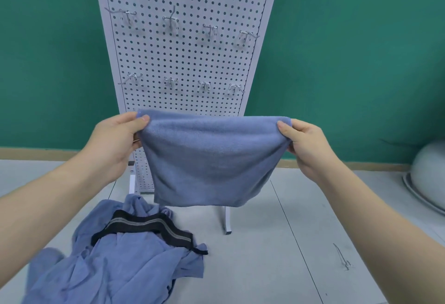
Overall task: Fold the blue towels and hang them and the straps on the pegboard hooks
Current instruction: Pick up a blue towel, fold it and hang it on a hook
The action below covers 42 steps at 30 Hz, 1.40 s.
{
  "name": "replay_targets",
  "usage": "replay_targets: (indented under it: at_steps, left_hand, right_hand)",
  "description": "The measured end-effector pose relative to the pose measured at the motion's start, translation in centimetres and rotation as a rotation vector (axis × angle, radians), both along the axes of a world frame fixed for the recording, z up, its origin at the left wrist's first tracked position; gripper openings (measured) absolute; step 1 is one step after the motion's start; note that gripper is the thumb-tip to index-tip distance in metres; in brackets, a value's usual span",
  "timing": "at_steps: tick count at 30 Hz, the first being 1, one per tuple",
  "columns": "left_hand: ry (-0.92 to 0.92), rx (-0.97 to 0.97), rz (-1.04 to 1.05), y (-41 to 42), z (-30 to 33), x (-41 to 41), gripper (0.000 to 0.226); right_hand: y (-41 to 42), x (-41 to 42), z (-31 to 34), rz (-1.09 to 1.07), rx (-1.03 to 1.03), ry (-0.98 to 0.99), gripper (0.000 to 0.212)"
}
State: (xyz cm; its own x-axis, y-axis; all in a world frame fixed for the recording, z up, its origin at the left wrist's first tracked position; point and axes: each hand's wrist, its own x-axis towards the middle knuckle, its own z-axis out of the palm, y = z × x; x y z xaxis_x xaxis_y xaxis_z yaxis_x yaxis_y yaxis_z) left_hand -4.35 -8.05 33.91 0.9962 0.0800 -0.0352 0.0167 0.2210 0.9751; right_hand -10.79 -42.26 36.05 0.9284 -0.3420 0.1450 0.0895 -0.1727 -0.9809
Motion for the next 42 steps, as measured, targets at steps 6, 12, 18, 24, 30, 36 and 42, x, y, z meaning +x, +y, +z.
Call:
replay_targets:
  at_steps: [6, 12, 18, 24, 30, 36, 42]
  left_hand:
    - [-0.056, 0.034, 0.017, 0.6, 0.2, -0.2, 0.012]
    - [-0.115, 0.097, 0.052, 1.0, 0.1, 0.0, 0.011]
    - [-0.130, 0.086, 0.036, 0.6, 0.3, -0.3, 0.013]
    - [-0.174, 0.052, 0.080, 0.5, 0.8, -0.4, 0.016]
    - [-0.171, 0.046, 0.144, 0.1, 1.2, -0.8, 0.015]
    - [-0.016, 0.103, -0.023, 0.1, 0.8, -0.8, 0.018]
    - [0.068, 0.297, -0.307, 0.4, -0.5, -1.2, 0.015]
  right_hand:
    - [0.1, -0.1, 0.1, 0.002, 0.059, 0.018, 0.017]
    - [-0.2, -0.3, -0.3, -0.023, 0.009, 0.070, 0.016]
    - [-0.5, -0.8, -0.5, -0.024, 0.041, 0.065, 0.014]
    - [-0.4, -0.9, -0.8, 0.020, 0.113, 0.008, 0.020]
    - [-0.1, -1.0, -0.3, 0.028, 0.242, -0.062, 0.020]
    - [-0.1, -1.0, -0.1, -0.022, 0.265, -0.079, 0.015]
    - [-1.1, -0.9, -0.6, -0.065, 0.231, 0.036, 0.033]
